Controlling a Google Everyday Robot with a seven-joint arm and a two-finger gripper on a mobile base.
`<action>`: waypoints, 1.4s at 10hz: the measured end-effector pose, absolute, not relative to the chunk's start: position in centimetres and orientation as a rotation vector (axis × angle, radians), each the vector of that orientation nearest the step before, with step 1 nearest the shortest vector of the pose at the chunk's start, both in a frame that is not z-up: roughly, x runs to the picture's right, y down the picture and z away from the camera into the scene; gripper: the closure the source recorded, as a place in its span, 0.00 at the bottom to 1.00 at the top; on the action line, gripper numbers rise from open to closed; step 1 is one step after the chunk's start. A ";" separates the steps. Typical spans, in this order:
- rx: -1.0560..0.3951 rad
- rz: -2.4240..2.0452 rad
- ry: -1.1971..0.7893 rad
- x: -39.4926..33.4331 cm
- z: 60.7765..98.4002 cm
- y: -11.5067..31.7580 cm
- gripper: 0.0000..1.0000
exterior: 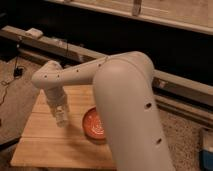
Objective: Place the bottle in the ceramic bowl
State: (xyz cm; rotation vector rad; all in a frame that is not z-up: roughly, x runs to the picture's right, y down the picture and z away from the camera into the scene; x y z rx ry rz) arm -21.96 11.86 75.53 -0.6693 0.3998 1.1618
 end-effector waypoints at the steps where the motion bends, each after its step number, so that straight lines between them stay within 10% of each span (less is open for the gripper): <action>1: -0.656 1.182 0.401 -20.3 75.3 11.2 1.00; 10: -0.596 1.396 0.488 -6.4 76.1 10.1 0.98; 14: -0.620 1.426 0.526 -3.2 76.1 12.2 0.62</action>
